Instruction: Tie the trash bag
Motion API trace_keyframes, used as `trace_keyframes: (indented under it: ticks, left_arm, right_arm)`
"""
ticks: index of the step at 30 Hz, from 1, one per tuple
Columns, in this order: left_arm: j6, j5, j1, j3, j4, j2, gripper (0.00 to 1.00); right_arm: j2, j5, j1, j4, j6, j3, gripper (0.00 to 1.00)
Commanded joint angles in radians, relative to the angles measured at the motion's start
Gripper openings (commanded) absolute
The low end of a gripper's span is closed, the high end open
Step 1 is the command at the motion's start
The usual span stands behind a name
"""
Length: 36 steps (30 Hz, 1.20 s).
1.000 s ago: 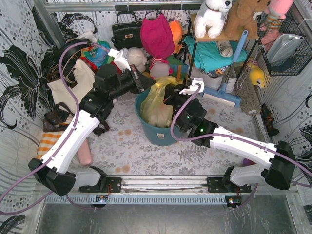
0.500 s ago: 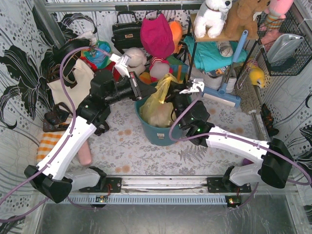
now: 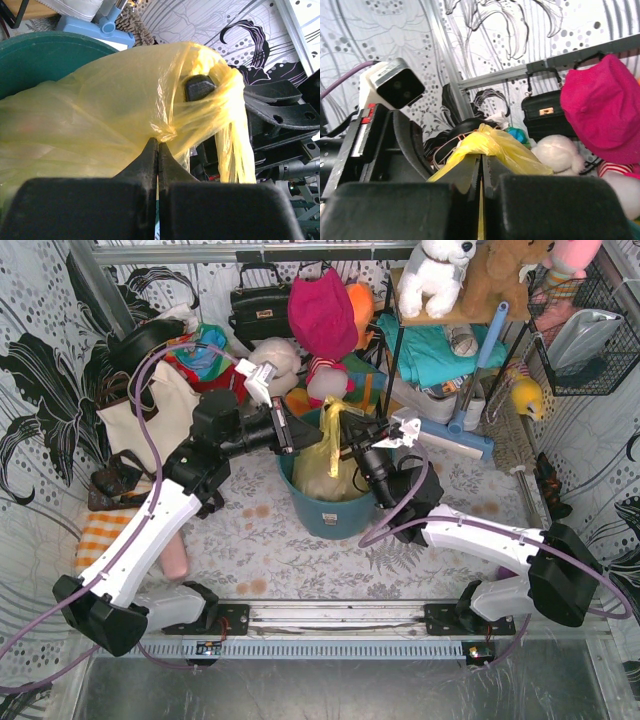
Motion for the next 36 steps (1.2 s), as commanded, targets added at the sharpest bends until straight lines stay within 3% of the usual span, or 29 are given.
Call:
trace_keyframes:
  ticks: [1,10,15,27,36]
  left_arm:
    - [0.016,-0.013,-0.004,-0.007,0.047,-0.030,0.00]
    - [0.032,-0.097,-0.003,-0.004,0.062,-0.077,0.00]
    - [0.017,-0.062,-0.003,-0.027,0.103,-0.090,0.00]
    - [-0.006,0.132,-0.003,-0.091,0.143,-0.067,0.00]
    - [0.065,0.118,-0.003,-0.077,0.054,-0.069,0.00]
  right_arm:
    - [0.000,-0.191,-0.027,0.085,0.057,-0.012,0.00]
    - [0.021,-0.380,-0.032,0.102,0.071,-0.023,0.00]
    - [0.064,-0.418,-0.037,0.178,0.031,-0.008,0.00]
    - [0.148,-0.404,-0.042,0.341,-0.158,0.034,0.00]
    - [0.188,-0.337,-0.042,0.470,-0.230,0.024,0.00]
